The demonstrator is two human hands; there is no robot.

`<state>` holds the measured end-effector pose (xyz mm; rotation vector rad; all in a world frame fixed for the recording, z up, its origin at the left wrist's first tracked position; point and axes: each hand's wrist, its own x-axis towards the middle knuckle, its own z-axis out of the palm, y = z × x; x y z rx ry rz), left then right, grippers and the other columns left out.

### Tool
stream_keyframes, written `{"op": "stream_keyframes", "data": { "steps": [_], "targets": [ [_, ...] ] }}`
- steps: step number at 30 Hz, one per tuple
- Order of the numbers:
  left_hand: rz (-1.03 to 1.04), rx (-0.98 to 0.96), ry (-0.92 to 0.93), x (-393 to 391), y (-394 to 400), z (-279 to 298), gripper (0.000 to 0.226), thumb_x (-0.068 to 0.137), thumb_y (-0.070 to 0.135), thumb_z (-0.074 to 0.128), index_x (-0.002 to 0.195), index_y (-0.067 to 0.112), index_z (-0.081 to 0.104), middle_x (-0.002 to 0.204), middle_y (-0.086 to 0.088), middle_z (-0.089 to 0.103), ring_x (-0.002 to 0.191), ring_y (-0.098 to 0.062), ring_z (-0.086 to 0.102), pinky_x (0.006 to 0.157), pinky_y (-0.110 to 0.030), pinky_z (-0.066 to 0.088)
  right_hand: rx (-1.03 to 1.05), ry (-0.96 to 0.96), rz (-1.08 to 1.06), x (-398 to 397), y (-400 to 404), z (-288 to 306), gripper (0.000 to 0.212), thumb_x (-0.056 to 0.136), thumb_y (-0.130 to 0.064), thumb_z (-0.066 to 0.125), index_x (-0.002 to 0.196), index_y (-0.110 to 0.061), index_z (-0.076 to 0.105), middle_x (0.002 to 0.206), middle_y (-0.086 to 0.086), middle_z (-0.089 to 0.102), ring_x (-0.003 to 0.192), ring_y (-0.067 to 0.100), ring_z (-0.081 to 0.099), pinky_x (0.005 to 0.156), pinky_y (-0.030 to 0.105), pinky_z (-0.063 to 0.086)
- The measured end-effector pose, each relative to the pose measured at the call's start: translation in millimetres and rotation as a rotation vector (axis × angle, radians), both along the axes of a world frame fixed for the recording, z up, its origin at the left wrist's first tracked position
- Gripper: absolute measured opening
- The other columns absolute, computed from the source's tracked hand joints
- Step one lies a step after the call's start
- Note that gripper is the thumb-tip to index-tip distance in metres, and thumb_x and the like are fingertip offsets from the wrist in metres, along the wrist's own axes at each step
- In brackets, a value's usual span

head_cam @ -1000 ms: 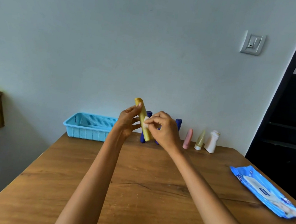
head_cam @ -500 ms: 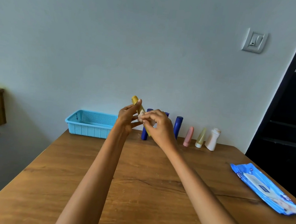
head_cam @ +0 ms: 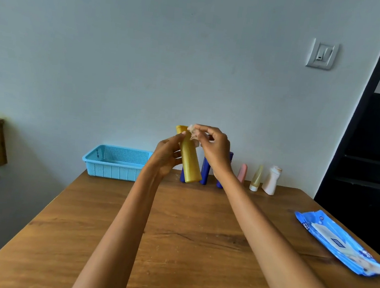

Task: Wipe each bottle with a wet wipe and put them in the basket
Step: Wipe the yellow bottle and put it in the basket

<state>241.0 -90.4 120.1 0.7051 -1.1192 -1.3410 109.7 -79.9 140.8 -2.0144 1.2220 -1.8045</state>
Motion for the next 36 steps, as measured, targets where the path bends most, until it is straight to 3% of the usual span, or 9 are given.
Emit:
{"op": "stream_keyframes", "data": {
  "steps": [6, 13, 16, 20, 22, 24, 28, 32, 36],
  "targets": [
    [-0.001, -0.032, 0.083, 7, -1, 2, 0.026, 0.093, 0.031, 0.056, 0.099, 0.007, 0.065, 0.083, -0.006, 0.072, 0.077, -0.018, 0.069, 0.062, -0.029, 0.056, -0.150, 0.070, 0.012, 8, 10, -25, 0.020, 0.088, -0.010, 0.063, 0.105, -0.011, 0.071, 0.099, 0.002, 0.069, 0.087, 0.000, 0.059, 0.070, 0.005, 0.044],
    [0.061, 0.070, 0.148, 17, -2, 0, 0.027, 0.093, 0.026, 0.053, 0.109, 0.004, 0.058, 0.108, -0.019, 0.065, 0.098, -0.031, 0.061, 0.096, -0.047, 0.046, -0.091, -0.013, -0.004, -2, 18, -34, 0.019, 0.080, -0.019, 0.056, 0.068, -0.017, 0.072, 0.074, -0.005, 0.070, 0.069, 0.010, 0.065, 0.062, 0.033, 0.054],
    [0.100, 0.111, 0.064, 13, -3, 2, 0.019, 0.090, 0.020, 0.058, 0.098, 0.003, 0.059, 0.104, -0.025, 0.058, 0.096, -0.035, 0.058, 0.091, -0.050, 0.047, -0.116, -0.124, -0.014, 7, 12, -2, 0.018, 0.084, -0.015, 0.056, 0.078, -0.023, 0.071, 0.083, -0.005, 0.071, 0.073, 0.008, 0.064, 0.065, 0.021, 0.051],
    [0.101, 0.119, 0.005, 12, -3, 3, 0.014, 0.092, 0.020, 0.056, 0.095, 0.006, 0.059, 0.102, -0.019, 0.062, 0.099, -0.037, 0.060, 0.083, -0.047, 0.052, 0.065, -0.111, 0.064, 14, -4, 12, 0.023, 0.090, -0.003, 0.051, 0.099, -0.007, 0.072, 0.100, 0.003, 0.073, 0.091, 0.005, 0.066, 0.068, 0.003, 0.046],
    [0.127, 0.116, 0.047, 13, -7, 2, 0.012, 0.093, 0.016, 0.054, 0.092, 0.006, 0.061, 0.094, -0.014, 0.062, 0.096, -0.035, 0.058, 0.088, -0.050, 0.050, 0.062, -0.120, 0.060, 16, -2, 5, 0.022, 0.090, -0.002, 0.053, 0.101, -0.006, 0.072, 0.101, 0.003, 0.072, 0.081, -0.007, 0.063, 0.066, 0.003, 0.045],
    [0.159, 0.129, 0.093, 13, -11, 3, 0.015, 0.094, 0.013, 0.051, 0.086, 0.005, 0.061, 0.085, -0.010, 0.059, 0.083, -0.027, 0.058, 0.078, -0.044, 0.051, 0.051, -0.137, 0.078, 18, 6, -7, 0.019, 0.089, 0.000, 0.056, 0.097, -0.003, 0.072, 0.095, 0.002, 0.071, 0.067, -0.013, 0.060, 0.061, 0.003, 0.044],
    [0.208, 0.200, 0.210, 13, -14, 4, 0.016, 0.097, 0.011, 0.048, 0.083, 0.005, 0.055, 0.081, -0.006, 0.052, 0.073, -0.019, 0.055, 0.065, -0.037, 0.050, 0.130, -0.184, 0.162, 18, 24, -37, 0.012, 0.086, -0.004, 0.062, 0.088, -0.004, 0.073, 0.080, -0.003, 0.070, 0.067, -0.004, 0.065, 0.063, 0.012, 0.051],
    [0.219, 0.238, 0.238, 20, -20, -1, 0.011, 0.095, 0.011, 0.051, 0.086, 0.006, 0.054, 0.085, -0.006, 0.051, 0.084, -0.022, 0.054, 0.084, -0.047, 0.051, 0.229, -0.131, 0.135, 11, 26, -47, 0.019, 0.085, -0.003, 0.056, 0.075, -0.006, 0.073, 0.073, -0.003, 0.070, 0.069, 0.008, 0.065, 0.061, 0.019, 0.050],
    [0.168, 0.219, 0.225, 11, -14, 3, 0.011, 0.096, 0.011, 0.048, 0.094, 0.003, 0.055, 0.085, -0.007, 0.054, 0.075, -0.019, 0.056, 0.067, -0.038, 0.050, 0.107, -0.184, 0.095, 14, 17, -21, 0.021, 0.088, -0.004, 0.055, 0.083, -0.013, 0.073, 0.080, -0.009, 0.069, 0.064, 0.011, 0.056, 0.053, 0.017, 0.041]
  ]
}}
